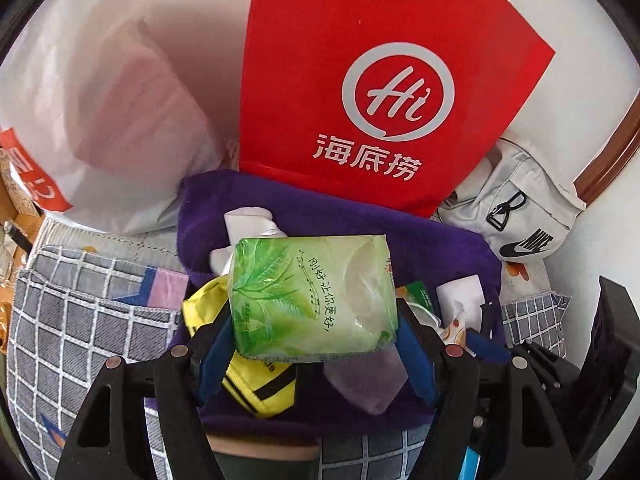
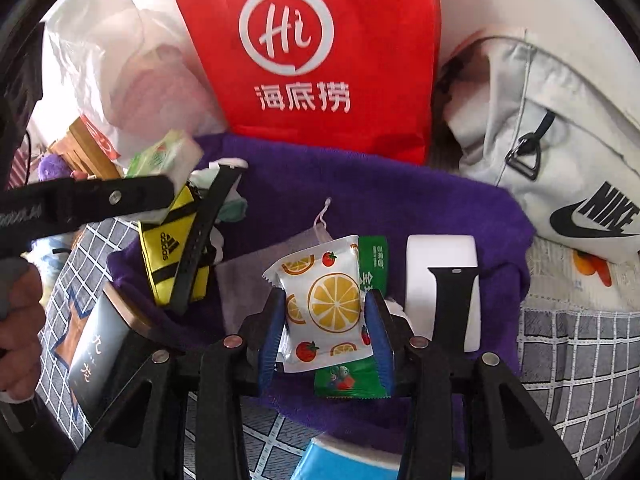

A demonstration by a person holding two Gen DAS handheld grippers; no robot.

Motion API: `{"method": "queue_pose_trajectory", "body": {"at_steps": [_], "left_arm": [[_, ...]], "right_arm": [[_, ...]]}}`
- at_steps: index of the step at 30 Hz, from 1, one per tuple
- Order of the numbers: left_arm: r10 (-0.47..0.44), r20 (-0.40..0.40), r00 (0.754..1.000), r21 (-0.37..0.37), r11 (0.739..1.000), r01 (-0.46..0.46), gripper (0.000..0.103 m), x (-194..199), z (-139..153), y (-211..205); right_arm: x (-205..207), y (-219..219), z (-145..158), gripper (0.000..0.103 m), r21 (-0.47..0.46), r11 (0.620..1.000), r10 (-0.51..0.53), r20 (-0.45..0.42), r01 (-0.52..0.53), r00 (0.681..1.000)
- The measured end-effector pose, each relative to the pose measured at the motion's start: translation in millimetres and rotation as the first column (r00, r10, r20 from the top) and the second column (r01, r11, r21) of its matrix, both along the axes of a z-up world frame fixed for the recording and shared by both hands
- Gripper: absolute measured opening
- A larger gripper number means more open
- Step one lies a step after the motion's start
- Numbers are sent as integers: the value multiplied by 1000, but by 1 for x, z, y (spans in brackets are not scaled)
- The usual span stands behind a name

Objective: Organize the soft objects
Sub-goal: 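Lower the packet and green pack onto the towel and open both tools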

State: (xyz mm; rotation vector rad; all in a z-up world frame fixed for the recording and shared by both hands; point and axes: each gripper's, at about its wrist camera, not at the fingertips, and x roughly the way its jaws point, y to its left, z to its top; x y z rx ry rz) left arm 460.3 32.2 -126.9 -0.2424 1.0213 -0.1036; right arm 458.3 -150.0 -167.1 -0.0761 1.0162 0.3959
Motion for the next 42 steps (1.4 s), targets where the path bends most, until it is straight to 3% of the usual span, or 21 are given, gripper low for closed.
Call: {"method": "queue_pose_trajectory", "body": {"at_steps": [6, 11, 13, 22, 25, 35, 42], "left_arm": [[-21, -10, 1000, 0, 1000, 21, 72, 13, -16, -8], [-33, -19, 999, 23, 999, 34, 72, 19, -25, -13], [-32, -20, 999, 29, 999, 32, 72, 19, -27, -12], [-41, -34, 999, 23, 999, 42, 73, 23, -32, -14], [-52, -36, 998, 5, 999, 52, 78, 23, -32, -15], [-45, -67, 997, -7, 999, 45, 80, 18, -29, -17], [-24, -38, 999, 9, 1000, 24, 80, -5, -9, -14]], "right_arm": [[5, 1, -12, 46, -9, 1000, 24, -25, -24, 999], [8, -3, -12, 67, 42, 999, 25, -15, -24, 1000], [8, -3, -11, 69, 47, 998, 29, -12, -29, 999], [7, -11, -2, 70, 25, 1000, 1, 12, -2, 1000], [6, -21, 6, 70, 19, 999, -31, 35, 30, 999], [6, -52, 25, 70, 145, 983, -119, 35, 113, 992], [-15, -54, 47, 70, 99, 985, -150, 96, 141, 984]]}}
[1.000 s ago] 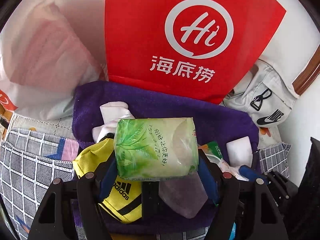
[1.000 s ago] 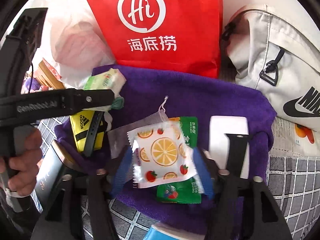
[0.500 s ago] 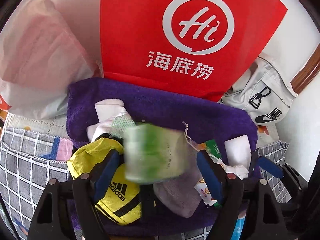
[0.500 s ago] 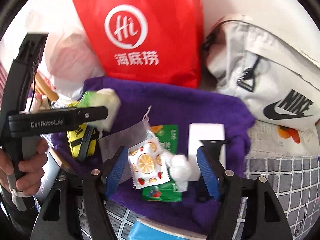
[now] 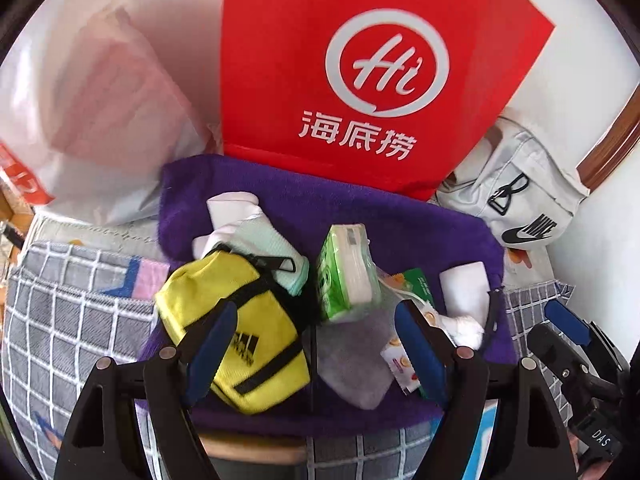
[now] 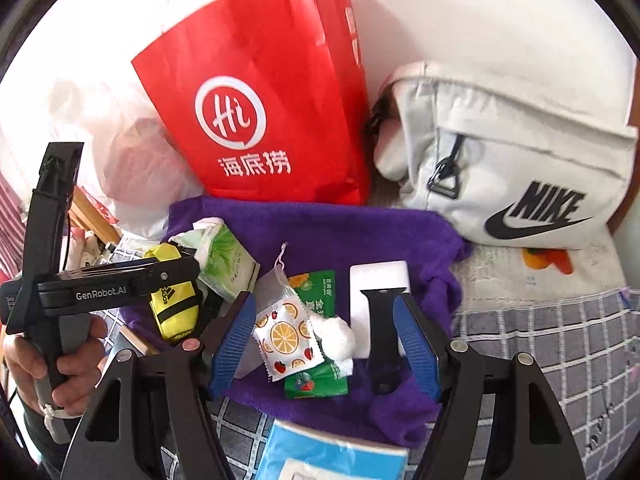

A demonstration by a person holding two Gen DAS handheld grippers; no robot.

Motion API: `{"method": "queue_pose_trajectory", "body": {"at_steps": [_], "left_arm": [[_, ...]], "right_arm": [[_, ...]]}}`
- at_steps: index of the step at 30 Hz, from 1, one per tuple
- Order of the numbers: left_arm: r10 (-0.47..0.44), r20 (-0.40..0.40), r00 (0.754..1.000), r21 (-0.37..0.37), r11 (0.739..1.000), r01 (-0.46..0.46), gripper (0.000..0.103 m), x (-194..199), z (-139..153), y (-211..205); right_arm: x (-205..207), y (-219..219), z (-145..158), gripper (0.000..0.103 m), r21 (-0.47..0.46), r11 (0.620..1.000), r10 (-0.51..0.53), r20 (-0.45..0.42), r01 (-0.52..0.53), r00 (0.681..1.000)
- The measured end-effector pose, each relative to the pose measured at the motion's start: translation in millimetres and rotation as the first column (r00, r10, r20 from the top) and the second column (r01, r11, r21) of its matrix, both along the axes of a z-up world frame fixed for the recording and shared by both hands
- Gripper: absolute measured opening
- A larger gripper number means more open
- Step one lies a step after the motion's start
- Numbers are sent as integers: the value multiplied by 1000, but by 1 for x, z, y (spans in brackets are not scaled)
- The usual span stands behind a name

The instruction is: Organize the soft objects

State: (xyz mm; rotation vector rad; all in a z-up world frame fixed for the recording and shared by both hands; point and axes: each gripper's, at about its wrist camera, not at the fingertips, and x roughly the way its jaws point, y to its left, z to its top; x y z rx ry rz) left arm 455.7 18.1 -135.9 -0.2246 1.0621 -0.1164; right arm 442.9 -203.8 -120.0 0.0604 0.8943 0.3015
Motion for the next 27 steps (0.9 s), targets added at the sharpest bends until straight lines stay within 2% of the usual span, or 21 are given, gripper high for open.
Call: {"method": "queue_pose_trajectory", "body": {"at_steps": [9, 16, 19, 21, 23, 27], "left_arm": [[-32, 58, 998, 29, 999, 30, 80, -68, 47, -15], [-19, 135, 991, 98, 995, 6, 84, -142, 85, -26], [-18, 158, 987, 101, 995, 2, 86, -176, 96, -28], [-23, 173, 985, 115, 993, 3, 88, -197, 101, -31], [-19, 190, 982, 134, 991, -7, 89, -219, 105, -33], [-11, 211, 977, 151, 988, -21, 92, -262, 110, -33]], "right_arm": [[-53, -11, 28, 70, -11, 998, -62, 29, 63, 998], [-123, -12, 42, 71, -25, 997, -72, 32, 72, 997], [-155, -13, 46, 82, -32, 996, -79, 38, 80, 996], [-174, -13, 51, 83, -41, 995, -87, 52, 89, 995], [-198, -13, 57, 93, -64, 993, -94, 70, 98, 993], [-234, -14, 67, 100, -101, 986, -118, 122, 131, 986]]}}
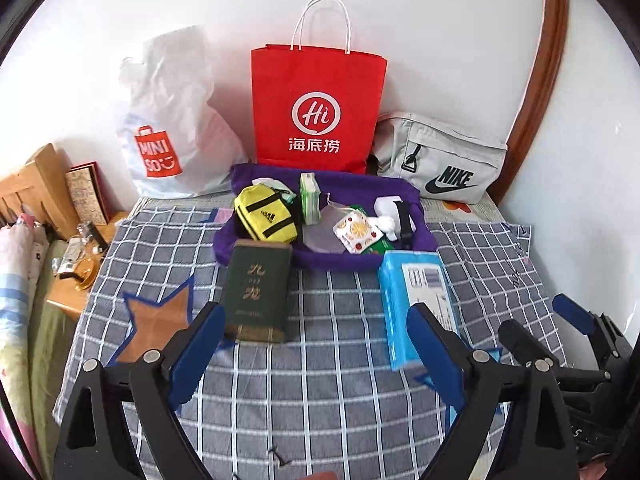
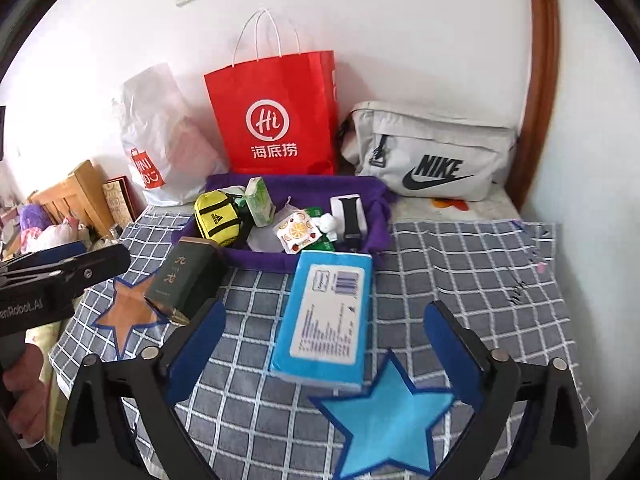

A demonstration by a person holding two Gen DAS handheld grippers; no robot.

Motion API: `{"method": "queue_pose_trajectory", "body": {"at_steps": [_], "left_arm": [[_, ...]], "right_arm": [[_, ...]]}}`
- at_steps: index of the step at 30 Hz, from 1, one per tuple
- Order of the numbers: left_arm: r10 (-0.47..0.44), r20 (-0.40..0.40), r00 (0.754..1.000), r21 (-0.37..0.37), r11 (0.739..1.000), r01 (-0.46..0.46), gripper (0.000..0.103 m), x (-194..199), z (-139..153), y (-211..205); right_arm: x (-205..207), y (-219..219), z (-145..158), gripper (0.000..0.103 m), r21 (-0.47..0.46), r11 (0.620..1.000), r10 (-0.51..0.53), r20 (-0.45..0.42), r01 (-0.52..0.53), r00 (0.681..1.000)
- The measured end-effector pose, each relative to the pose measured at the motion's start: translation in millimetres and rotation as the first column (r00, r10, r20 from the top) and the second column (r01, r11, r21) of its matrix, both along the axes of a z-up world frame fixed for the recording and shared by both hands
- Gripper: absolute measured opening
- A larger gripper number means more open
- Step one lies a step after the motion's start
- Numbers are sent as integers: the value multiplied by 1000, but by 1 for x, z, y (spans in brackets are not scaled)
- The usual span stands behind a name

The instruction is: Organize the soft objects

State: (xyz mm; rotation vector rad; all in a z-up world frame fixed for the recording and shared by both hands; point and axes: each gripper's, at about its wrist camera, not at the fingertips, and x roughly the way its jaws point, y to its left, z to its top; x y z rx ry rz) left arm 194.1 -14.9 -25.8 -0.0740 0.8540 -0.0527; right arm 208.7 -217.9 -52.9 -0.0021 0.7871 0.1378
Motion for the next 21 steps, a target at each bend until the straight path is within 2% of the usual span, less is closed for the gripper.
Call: {"method": "queue_pose_trajectory", "body": {"at_steps": [7, 12, 21], "left_arm": [[10, 24, 1000, -7, 1000, -10, 92, -62, 8, 4], [15, 44, 999, -20, 1000, -14, 93, -93, 15, 4], [26, 75, 997, -19, 1000, -24, 93, -126, 22, 2]], "right_arm": [[-62, -6, 15, 100, 20, 1000, -17, 20, 17, 1000], [-98, -14, 23, 100, 33, 999, -34, 21, 33, 999], [-137, -17, 36, 100, 28, 999, -20, 61, 19, 998]]}}
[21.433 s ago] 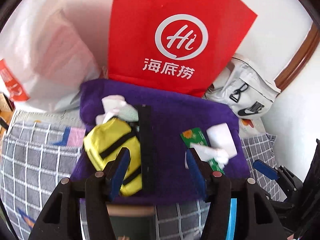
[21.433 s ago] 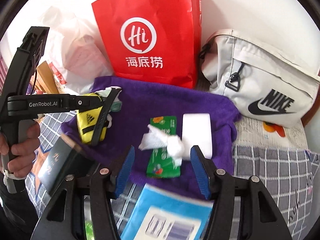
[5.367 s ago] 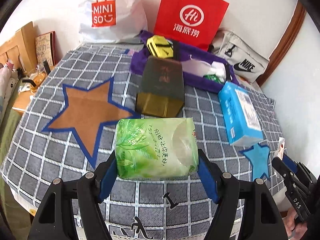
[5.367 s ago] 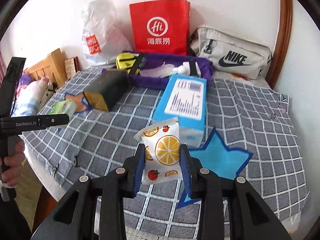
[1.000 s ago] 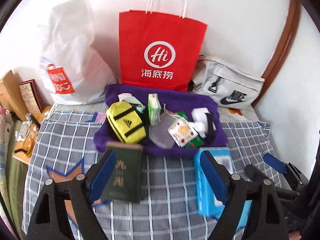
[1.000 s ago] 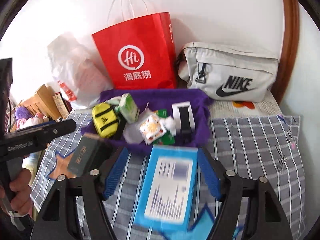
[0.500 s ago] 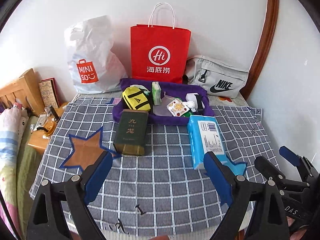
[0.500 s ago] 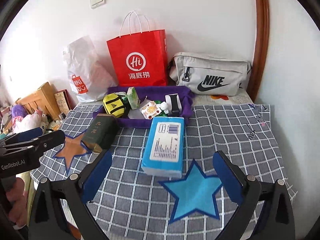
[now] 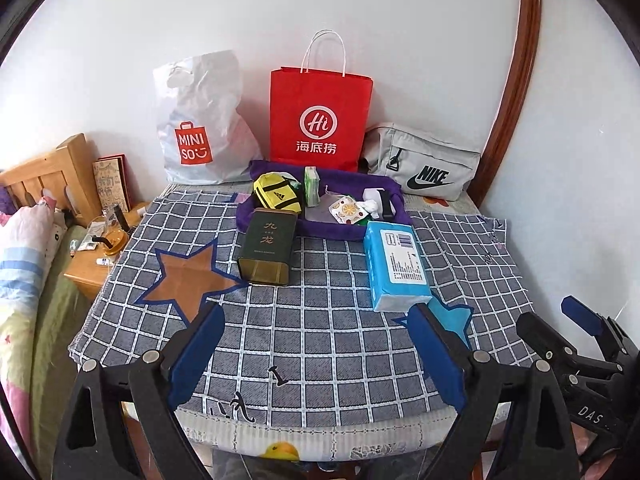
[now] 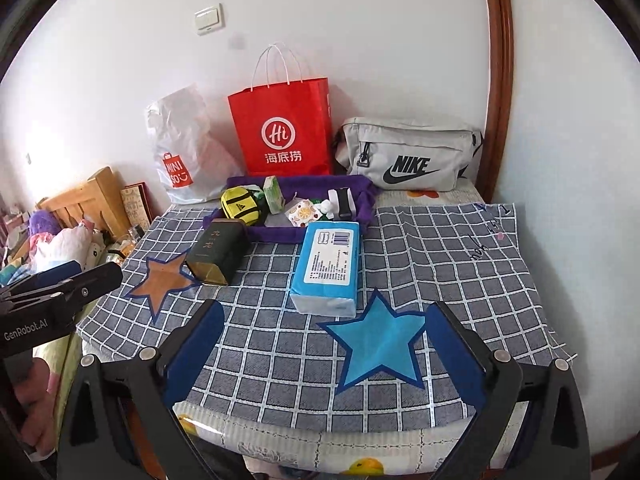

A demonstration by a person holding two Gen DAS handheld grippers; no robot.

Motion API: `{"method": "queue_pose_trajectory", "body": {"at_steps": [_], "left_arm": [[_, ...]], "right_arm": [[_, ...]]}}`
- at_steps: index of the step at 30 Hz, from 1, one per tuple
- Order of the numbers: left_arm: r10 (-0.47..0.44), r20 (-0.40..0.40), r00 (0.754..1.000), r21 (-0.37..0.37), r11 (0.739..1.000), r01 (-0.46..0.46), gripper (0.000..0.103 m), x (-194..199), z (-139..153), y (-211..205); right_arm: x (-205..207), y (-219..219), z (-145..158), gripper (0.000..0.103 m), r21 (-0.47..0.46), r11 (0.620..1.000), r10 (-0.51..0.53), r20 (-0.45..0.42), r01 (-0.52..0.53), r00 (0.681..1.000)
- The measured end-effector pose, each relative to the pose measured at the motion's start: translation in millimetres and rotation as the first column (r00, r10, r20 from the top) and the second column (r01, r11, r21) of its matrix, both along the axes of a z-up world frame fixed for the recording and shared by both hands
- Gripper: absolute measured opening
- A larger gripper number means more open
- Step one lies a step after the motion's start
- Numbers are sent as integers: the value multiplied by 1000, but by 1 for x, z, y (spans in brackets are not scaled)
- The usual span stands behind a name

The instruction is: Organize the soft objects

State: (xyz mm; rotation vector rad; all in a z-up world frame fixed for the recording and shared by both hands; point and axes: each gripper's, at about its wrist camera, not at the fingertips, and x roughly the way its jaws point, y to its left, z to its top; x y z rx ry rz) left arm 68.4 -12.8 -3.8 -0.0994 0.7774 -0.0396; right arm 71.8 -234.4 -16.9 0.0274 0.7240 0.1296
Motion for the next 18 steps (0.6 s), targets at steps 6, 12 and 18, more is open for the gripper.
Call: {"method": "queue_pose_trajectory", "body": {"at_steps": [6, 12, 18], "left_arm": [[7, 3, 1000, -10, 1000, -7, 93, -7, 0, 0], [16, -2, 1000, -9, 1000, -16, 93, -9, -2, 1], [18, 1, 1000, -17, 1000, -18, 93, -10, -2, 2]], "right_arm": [[-10, 2, 5, 100, -1, 1000, 11, 19, -11, 1000], [-15, 3, 1, 100, -4, 1000, 13, 15, -13, 1000], [-16, 5, -1, 100, -4, 1000, 16, 9, -16, 1000]]}}
